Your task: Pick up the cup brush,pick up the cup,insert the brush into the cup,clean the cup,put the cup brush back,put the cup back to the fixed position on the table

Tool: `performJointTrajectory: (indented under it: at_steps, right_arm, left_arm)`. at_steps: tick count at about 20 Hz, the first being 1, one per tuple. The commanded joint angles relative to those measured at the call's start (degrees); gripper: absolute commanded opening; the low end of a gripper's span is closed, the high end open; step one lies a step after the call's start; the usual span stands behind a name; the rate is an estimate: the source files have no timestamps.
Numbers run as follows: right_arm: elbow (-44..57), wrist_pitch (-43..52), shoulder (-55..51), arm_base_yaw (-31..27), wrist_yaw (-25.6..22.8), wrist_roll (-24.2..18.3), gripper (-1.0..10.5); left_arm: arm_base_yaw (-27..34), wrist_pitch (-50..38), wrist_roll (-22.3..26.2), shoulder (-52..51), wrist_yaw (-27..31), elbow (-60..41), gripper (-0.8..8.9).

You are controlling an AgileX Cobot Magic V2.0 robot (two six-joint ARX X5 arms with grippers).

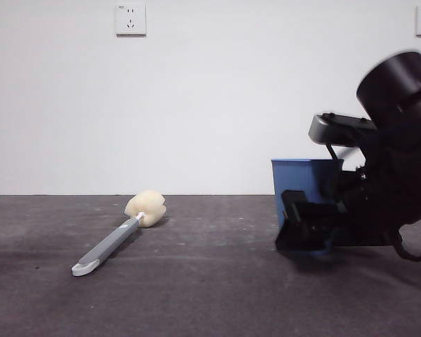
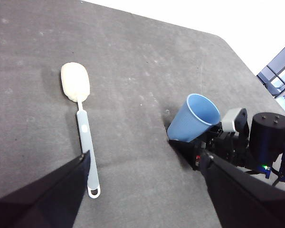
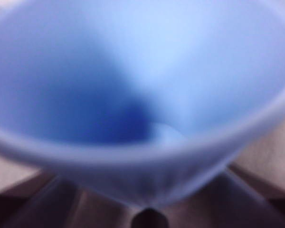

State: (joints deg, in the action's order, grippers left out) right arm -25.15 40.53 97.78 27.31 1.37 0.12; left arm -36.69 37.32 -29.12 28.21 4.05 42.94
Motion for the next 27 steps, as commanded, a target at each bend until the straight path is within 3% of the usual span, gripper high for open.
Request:
performJointTrajectory:
  at_steps: [1,8,14,19,23,27]
  right_arm:
    - [0.79,-3.21,1.01,0.04,0.22,1.53,5.1]
    - [0.79,-8.26,-2.32,0.11,0.22,2.34,5.1]
    - [0.79,-21.75,-17.49,0.17,0.2,3.13,5.1]
    - [0.74,-46.64,-41.66,1.27,1.07,5.16,5.1]
    - [-2.64,-64.94,-62.36,1.99,7.67,9.31,5.0]
    - [-14.29,-83.95,-68.63,2.56,10.69,10.4,5.0]
  left_arm:
    - [-0.09,-0.2,0.7,-0.22,0.2,-0.46,3.86]
    - [-0.09,-0.13,0.72,-0.22,0.22,-0.46,3.86]
    - [-0.09,-0.13,0.87,-0.22,0.22,-0.46,3.86]
    - [-0.09,0.09,0.9,-0.22,0.0,-0.46,3.85]
    - [-0.09,1.18,0.94,-0.22,-3.85,-0.46,3.77]
    - [-0.09,3.08,2.91,-0.22,-7.41,-0.46,3.72]
